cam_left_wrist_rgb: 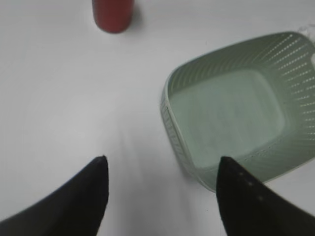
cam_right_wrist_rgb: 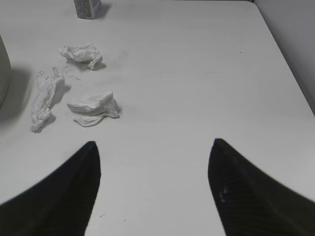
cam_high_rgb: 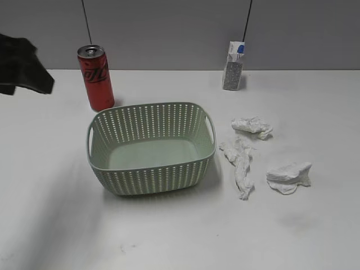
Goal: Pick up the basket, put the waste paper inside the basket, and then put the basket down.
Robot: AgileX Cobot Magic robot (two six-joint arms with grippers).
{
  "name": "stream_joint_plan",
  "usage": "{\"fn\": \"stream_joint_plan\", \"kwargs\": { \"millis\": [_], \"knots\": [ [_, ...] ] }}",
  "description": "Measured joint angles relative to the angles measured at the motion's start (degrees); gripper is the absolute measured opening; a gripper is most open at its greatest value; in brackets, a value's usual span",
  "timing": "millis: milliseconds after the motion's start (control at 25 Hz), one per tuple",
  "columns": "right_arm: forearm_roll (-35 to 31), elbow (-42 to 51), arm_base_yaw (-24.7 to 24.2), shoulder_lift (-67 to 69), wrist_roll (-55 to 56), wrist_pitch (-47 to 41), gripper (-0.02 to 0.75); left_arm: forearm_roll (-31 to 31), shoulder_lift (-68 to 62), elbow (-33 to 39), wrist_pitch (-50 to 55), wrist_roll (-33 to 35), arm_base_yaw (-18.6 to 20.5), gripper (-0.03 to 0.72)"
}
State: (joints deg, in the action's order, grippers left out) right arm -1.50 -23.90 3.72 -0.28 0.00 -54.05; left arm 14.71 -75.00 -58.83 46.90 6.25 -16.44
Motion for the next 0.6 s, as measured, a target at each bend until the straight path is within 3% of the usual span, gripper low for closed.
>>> {"fn": "stream_joint_plan", "kwargs": {
  "millis": [200, 320, 600],
  "knots": [
    [0.0, 0.0, 0.0, 0.0, 0.0, 0.0, 0.519, -12.49, -12.68, -4.36, 1.19, -16.23, -8.19, 0.484],
    [0.0, 0.0, 0.0, 0.0, 0.0, 0.0, 0.52, -12.03, -18.87, -4.68, -1.1, -19.72, -9.88, 0.481],
    [0.0, 0.0, 0.0, 0.0, 0.0, 0.0, 0.52, -8.11, -28.37, -4.68, -4.92, -20.75, -10.23, 0.481]
  ]
}}
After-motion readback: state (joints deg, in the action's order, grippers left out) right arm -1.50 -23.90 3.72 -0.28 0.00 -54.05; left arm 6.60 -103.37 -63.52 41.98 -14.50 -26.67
